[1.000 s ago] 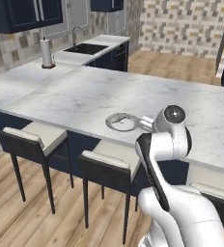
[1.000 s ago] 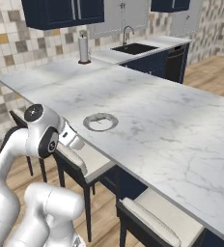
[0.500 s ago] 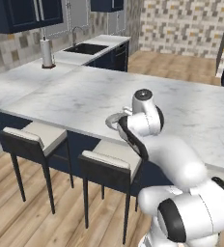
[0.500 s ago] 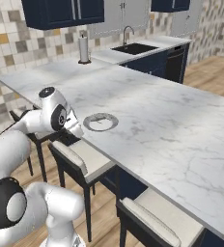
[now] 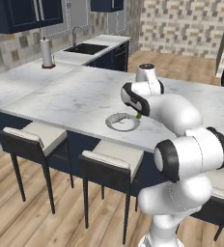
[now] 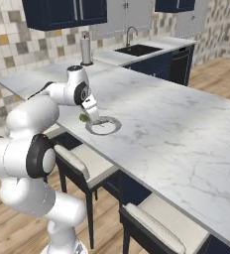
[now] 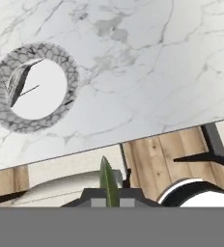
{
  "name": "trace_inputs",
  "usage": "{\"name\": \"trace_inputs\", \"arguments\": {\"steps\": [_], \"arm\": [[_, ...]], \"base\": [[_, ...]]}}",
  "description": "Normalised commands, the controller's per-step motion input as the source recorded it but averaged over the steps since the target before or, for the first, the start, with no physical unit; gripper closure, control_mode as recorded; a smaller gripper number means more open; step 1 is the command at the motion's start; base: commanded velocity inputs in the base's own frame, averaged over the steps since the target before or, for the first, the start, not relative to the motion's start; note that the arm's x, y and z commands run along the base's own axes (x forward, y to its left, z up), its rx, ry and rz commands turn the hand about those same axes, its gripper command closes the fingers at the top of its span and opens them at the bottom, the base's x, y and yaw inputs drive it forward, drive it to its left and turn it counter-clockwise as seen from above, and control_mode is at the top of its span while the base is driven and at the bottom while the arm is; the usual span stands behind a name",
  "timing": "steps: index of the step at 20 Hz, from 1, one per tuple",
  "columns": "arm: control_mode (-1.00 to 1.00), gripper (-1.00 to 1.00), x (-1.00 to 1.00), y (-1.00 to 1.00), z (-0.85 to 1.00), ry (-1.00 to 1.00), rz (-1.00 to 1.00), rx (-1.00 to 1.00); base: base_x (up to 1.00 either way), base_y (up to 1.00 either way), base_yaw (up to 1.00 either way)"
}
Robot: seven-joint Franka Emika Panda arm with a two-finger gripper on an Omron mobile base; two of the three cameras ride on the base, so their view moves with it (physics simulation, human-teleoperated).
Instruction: Take the lemon wedge from the fridge and place it on the plate with fish on the dining counter.
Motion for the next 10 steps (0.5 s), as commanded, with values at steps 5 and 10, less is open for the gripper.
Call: {"name": "trace_inputs", "arguments": {"steps": [5,10], "arm": [[-1.0,1.0,0.57,-0.03,-0.46,-0.22,0.0,0.02],[-1.0,1.0,0.95,-0.01,-0.2,-0.02,0.0,0.03]], "base": [[0.0,0.0,0.0],[0.0,0.0,0.0]]}}
